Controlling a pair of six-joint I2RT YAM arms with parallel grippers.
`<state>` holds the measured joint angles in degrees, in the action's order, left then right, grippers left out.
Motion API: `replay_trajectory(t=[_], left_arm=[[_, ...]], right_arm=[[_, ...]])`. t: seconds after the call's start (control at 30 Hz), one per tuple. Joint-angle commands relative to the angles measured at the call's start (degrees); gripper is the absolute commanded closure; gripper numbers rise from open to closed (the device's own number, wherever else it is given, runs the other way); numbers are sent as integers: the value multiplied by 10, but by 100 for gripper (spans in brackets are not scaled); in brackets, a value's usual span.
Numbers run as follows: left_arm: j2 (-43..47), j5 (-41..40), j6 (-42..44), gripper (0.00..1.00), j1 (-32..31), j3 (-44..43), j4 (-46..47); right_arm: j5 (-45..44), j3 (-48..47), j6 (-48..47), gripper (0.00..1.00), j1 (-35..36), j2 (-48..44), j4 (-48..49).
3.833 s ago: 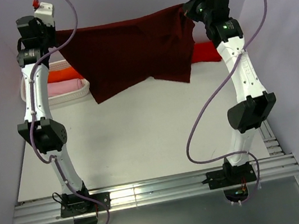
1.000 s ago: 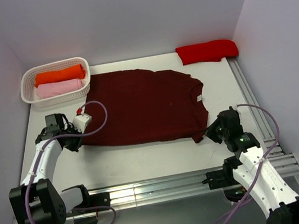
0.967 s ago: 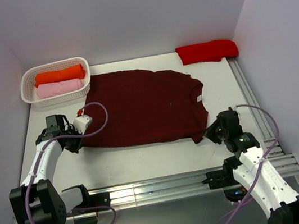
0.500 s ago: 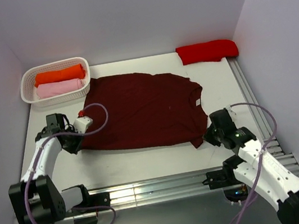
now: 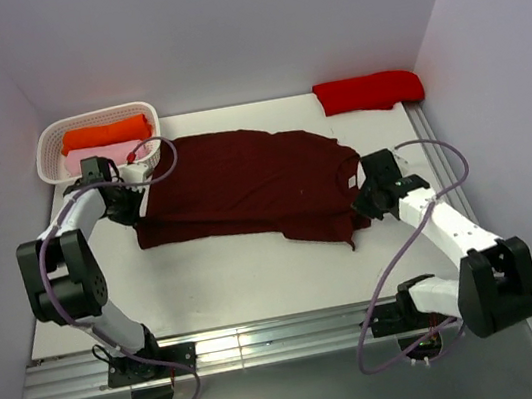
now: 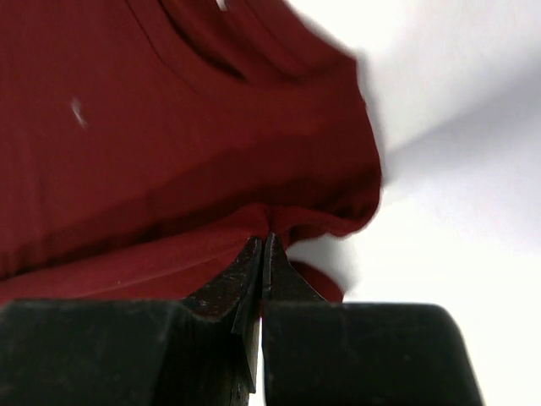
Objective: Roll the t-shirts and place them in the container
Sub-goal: Fold the tshirt
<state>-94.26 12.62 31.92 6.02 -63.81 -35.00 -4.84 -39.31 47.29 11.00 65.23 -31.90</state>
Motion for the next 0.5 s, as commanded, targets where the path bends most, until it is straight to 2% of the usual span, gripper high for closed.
replay_trajectory(t=[0.0, 0.23, 0.47], left_arm=[[-36, -10, -28, 100, 0, -54, 28], [-101, -18, -57, 100, -18, -117, 42], [-131, -39, -78, 100, -45, -150, 55]], right_arm=[[-14, -44, -38, 100, -26, 35, 29], [-17, -81, -54, 100, -39, 109, 46], [-25, -78, -62, 100, -51, 132, 55]])
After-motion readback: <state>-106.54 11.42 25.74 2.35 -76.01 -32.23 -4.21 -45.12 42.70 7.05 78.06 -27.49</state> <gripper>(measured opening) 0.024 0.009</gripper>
